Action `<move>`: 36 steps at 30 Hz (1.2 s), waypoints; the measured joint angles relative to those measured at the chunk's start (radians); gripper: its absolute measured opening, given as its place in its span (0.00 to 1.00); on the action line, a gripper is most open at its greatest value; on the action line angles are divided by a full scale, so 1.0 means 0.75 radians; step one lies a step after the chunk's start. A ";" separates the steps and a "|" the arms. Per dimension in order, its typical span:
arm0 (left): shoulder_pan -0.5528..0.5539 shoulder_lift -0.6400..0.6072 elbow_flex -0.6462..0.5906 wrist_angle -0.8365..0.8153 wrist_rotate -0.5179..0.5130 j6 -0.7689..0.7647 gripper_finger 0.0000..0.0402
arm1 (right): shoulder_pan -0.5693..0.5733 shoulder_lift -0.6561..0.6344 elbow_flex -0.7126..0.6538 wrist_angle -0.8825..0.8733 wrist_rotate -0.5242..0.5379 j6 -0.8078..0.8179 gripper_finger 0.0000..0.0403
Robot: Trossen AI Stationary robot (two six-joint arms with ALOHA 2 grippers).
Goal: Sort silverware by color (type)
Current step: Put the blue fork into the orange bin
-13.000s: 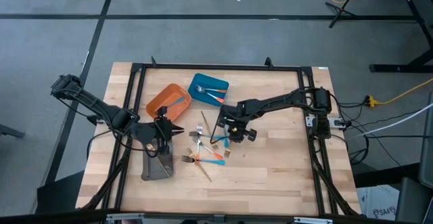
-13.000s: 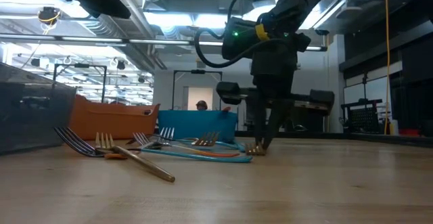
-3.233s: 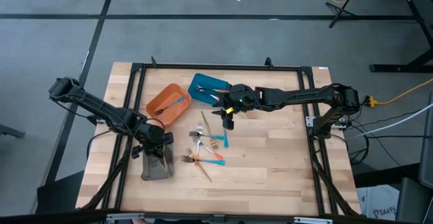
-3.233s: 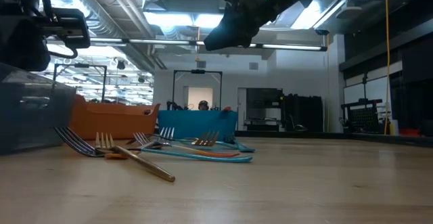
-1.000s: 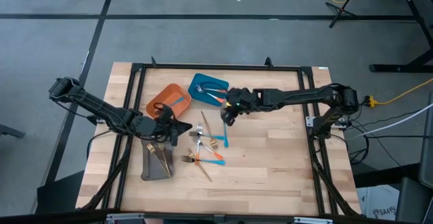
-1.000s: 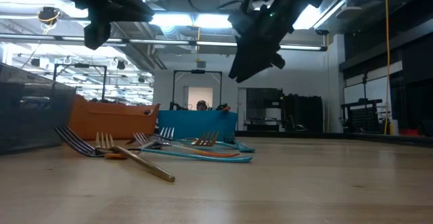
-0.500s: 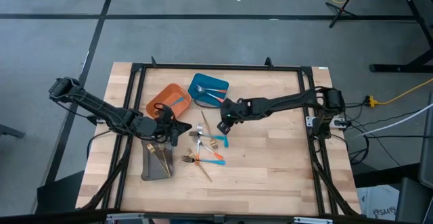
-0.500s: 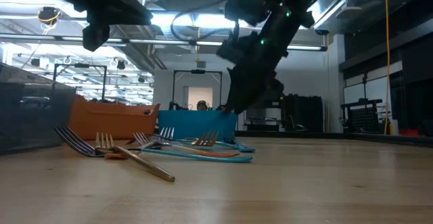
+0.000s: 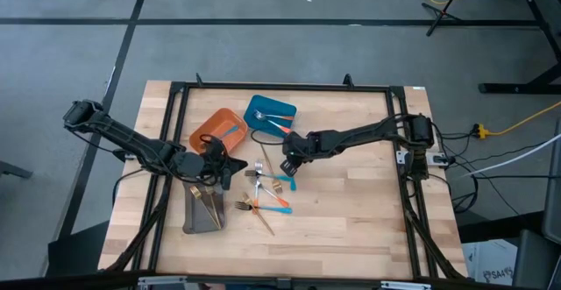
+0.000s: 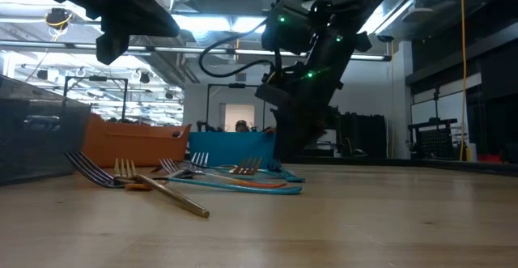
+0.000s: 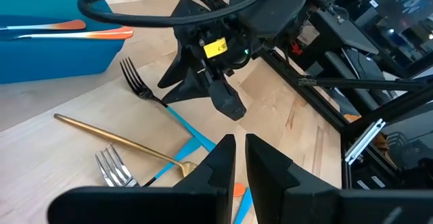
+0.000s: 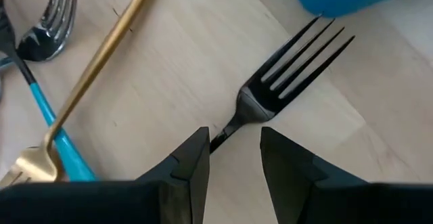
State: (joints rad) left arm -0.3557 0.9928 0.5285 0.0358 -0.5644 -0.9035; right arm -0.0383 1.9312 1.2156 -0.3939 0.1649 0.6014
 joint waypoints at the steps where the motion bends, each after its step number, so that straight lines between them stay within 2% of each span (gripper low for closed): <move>1: 0.000 0.000 0.000 0.000 0.000 0.000 0.07 | 0.000 0.003 0.000 0.004 0.000 0.000 0.30; 15: -0.001 0.000 0.001 -0.003 0.001 -0.001 0.07 | 0.017 0.081 0.003 0.062 -0.009 0.065 0.30; 22: -0.001 0.000 0.001 -0.013 0.001 -0.002 0.07 | 0.037 0.090 0.004 0.060 0.030 0.064 0.30; 36: -0.001 0.000 0.001 -0.013 0.000 -0.002 0.07 | 0.036 0.091 0.005 0.043 0.013 0.065 0.30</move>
State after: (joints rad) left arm -0.3565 0.9928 0.5293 0.0261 -0.5643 -0.9051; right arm -0.0113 1.9995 1.2190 -0.3620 0.1744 0.6498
